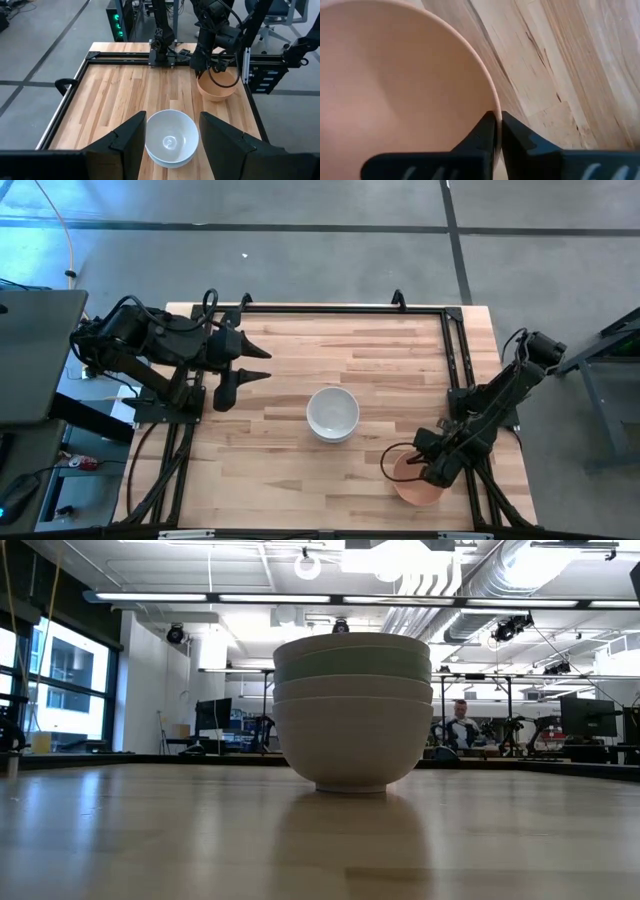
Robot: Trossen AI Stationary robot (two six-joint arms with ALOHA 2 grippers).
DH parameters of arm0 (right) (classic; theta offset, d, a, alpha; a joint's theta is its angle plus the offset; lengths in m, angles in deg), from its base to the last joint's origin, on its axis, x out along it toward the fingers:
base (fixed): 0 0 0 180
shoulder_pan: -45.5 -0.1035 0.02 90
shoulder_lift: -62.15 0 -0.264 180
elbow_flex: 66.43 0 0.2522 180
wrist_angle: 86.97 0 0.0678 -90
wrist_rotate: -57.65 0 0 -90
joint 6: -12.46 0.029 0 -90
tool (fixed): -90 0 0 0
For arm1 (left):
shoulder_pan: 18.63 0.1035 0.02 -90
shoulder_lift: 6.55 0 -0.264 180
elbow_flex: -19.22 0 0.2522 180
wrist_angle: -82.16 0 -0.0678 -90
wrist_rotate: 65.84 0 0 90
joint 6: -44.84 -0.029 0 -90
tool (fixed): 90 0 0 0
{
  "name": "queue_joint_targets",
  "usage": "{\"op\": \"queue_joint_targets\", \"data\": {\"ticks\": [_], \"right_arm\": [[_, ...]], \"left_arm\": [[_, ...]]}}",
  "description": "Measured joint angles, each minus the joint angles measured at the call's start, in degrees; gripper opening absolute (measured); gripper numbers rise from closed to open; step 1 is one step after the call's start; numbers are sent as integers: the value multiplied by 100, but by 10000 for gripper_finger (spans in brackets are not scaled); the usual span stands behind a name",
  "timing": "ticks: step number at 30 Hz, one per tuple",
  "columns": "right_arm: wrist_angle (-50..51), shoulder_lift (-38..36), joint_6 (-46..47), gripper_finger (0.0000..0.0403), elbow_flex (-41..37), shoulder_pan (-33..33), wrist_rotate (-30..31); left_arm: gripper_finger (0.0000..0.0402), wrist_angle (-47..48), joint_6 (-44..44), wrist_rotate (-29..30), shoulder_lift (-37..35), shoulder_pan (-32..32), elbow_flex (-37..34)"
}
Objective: Nest bowls inside each other
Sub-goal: Stack the orange bowl on the white bowl
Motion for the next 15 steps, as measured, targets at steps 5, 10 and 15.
{"op": "queue_joint_targets", "data": {"ticks": [5,10,15], "right_arm": [[-62,-6,266,4,0,0,-22],[-123,-9,594,2,152,104,-62],[-61,-9,595,1,576,455,-57]], "left_arm": [[174,0,-64,0,0,0,0],[174,4,-150,0,0,0,-2],[174,69,-193,0,0,0,-1]]}}
